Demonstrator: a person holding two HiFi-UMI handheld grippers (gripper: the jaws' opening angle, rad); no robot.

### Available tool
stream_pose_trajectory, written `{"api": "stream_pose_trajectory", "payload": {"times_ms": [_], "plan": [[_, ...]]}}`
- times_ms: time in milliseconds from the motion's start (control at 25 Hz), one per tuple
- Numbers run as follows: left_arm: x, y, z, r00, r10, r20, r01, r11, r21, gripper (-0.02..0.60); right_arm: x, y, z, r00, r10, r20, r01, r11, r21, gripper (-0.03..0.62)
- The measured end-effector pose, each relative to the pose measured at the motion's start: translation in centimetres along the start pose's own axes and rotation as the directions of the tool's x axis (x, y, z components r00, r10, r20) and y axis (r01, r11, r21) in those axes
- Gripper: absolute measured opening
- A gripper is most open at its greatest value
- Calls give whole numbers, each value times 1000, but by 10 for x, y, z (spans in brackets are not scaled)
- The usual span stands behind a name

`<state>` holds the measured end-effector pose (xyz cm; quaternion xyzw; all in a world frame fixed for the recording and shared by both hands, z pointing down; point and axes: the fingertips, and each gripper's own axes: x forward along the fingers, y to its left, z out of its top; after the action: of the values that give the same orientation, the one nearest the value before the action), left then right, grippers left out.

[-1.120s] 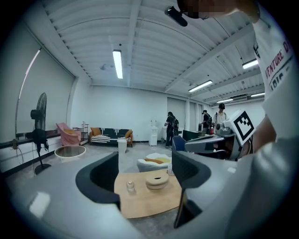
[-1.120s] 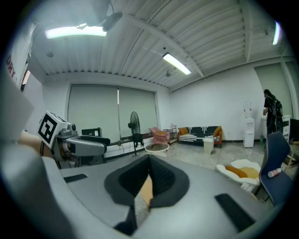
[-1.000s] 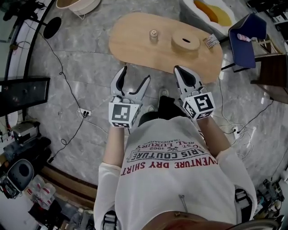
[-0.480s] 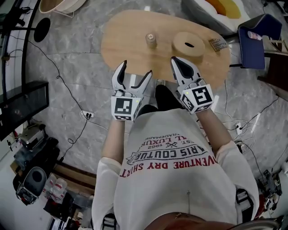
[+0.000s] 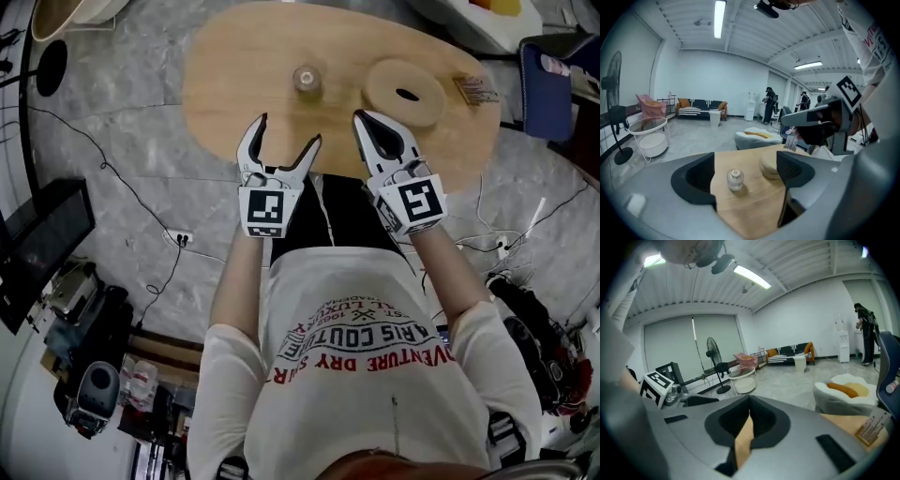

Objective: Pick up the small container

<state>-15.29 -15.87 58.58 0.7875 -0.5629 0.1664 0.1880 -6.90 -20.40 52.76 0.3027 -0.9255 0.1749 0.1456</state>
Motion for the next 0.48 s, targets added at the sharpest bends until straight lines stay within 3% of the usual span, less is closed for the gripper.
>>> {"api": "stream_pose_trajectory", "payload": {"times_ms": [120, 280, 480], "plan": [[33, 17, -36, 999, 9, -38, -9, 1000, -10, 423, 23, -14, -22, 999, -38, -18, 38, 999, 29, -5], [78, 25, -83, 996, -42, -79, 41, 999, -14, 440, 47, -34, -50, 995, -97, -32, 99, 993, 69, -5], [130, 30, -118, 994, -76, -78, 78, 997, 24, 468, 67, -57, -81, 988, -151, -37, 154, 982, 107, -5]]}}
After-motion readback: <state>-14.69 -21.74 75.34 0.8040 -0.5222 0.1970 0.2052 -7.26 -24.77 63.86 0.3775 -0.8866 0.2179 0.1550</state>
